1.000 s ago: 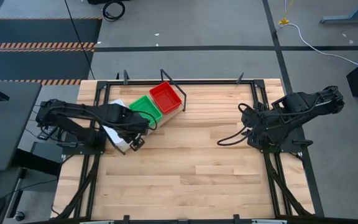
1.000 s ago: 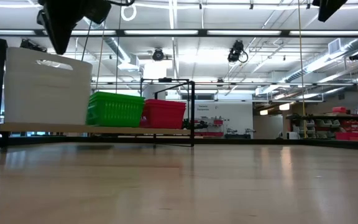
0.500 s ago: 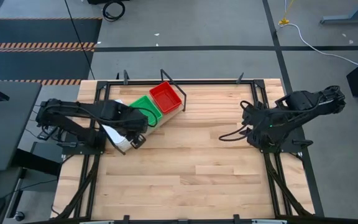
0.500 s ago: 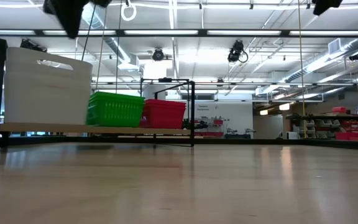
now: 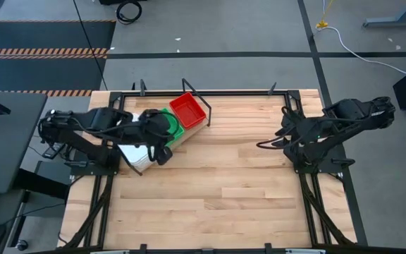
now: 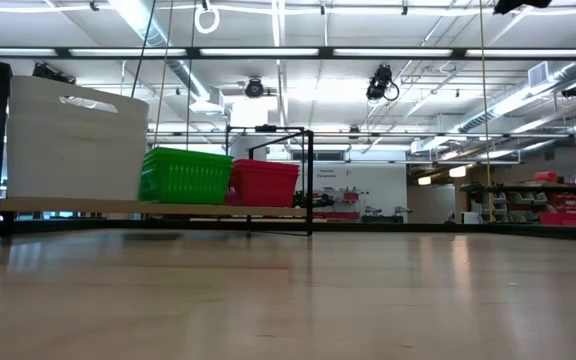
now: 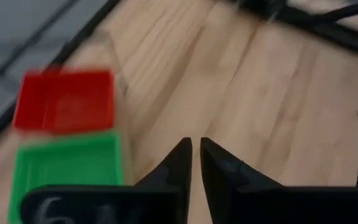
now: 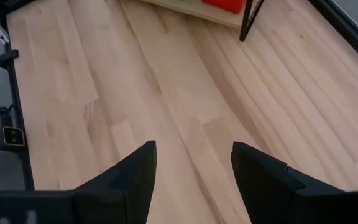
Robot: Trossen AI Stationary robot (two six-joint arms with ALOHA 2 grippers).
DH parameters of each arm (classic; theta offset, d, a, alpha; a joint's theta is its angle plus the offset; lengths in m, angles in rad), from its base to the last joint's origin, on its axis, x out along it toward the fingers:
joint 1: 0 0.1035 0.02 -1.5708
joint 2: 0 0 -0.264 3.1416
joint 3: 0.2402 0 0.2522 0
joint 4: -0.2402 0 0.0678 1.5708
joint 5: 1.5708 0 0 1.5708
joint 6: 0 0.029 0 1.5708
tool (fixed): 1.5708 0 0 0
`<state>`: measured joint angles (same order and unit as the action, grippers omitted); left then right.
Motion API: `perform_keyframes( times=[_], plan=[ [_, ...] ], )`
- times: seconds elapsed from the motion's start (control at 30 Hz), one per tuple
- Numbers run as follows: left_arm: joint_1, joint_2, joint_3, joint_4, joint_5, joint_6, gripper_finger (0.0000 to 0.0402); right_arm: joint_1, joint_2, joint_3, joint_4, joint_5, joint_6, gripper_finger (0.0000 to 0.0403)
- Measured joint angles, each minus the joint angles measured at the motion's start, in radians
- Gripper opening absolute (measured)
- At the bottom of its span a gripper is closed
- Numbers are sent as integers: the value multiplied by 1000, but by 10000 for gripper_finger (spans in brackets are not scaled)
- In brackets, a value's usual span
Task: Stack baskets on shelf by color
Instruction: Return to Home Position
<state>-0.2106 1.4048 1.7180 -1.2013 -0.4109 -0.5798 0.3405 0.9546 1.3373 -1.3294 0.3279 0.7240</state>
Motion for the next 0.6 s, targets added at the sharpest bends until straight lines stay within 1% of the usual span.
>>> perform_keyframes(
  times=[0.13,0.23,0.3,0.37,0.4,0.47,0.57,0.6],
  plan=[
    [-19,0,0,176,-8,163,14,-2,0,0,2,-1,-62,212],
    [-15,-13,-1,249,-34,247,6,-5,-7,0,8,14,-28,202],
    [-7,-42,-2,251,-64,287,5,-5,-22,0,18,45,-14,184],
    [-1,-96,-34,265,-94,304,4,-1,-42,0,34,83,-17,156],
    [2,-131,-70,291,-97,304,4,2,-55,0,45,106,-18,138],
    [6,-212,-176,398,-95,311,3,11,-83,0,68,152,-21,97],
    [6,-365,-380,602,-77,326,2,19,-126,0,82,195,-51,31],
    [7,-421,-449,671,-59,329,2,20,-141,0,82,199,-71,15]
  ],
)
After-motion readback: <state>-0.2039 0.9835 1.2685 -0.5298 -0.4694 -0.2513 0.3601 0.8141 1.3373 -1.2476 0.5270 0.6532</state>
